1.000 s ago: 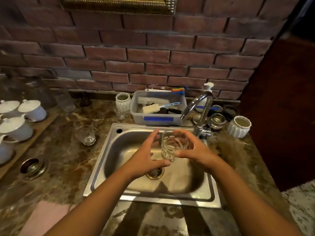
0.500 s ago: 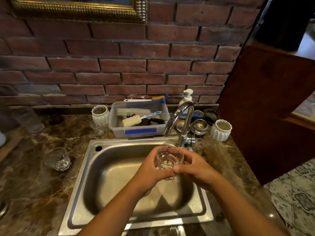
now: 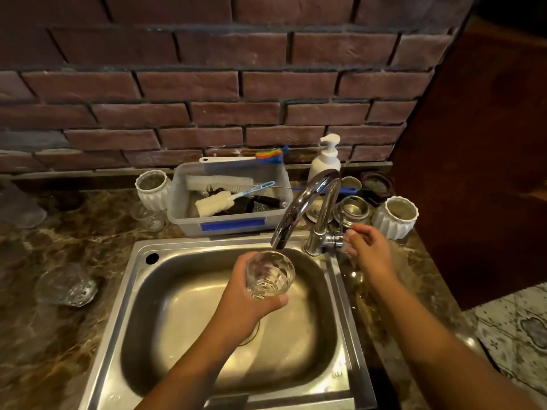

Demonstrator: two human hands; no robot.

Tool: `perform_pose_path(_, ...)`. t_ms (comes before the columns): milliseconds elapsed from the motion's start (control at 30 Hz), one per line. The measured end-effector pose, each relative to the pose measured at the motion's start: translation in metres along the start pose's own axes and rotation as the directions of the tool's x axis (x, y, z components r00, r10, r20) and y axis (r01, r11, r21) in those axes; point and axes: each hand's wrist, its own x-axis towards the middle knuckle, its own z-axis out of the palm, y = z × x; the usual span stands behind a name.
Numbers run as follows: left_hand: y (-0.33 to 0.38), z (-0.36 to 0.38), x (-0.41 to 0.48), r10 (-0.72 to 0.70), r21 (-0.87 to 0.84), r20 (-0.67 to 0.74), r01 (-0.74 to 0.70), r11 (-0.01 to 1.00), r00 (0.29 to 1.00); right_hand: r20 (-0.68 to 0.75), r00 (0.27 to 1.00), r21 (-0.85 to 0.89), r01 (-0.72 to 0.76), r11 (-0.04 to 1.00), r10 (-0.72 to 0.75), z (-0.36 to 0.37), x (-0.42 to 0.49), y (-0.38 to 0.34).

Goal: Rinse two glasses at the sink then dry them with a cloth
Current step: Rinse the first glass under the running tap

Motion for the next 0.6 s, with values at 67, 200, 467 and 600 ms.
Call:
perform_pose_path(67, -0.002, 0.002, 0.004, -0.027, 0.008, 0.003, 0.027, 1.000, 1.000, -0.087, 0.996, -0.089, 0.000, 0.996, -0.008, 0.009, 0.025, 0.009)
perform_pose_path(200, -0.003, 0.007, 0.015, -0.055, 0.024, 0.003, 0.055, 0.998, 0.998, -0.157, 0.987, -0.105, 0.018, 0.994, -0.034, 0.035, 0.051, 0.013)
perform_pose_path(467, -0.013, 0.016, 0.020, -0.076, 0.142, 0.010, 0.074, 0.987, 0.997, -0.145, 0.989, -0.031, -0.038, 0.999, 0.033, 0.063, 0.079, 0.031)
perform_pose_path(600, -0.019, 0.016, 0.020, -0.094, 0.167, -0.033, 0.098, 0.981, 0.995, -0.228, 0.974, -0.108, -0.034, 0.994, 0.009, 0.067, 0.081, 0.034)
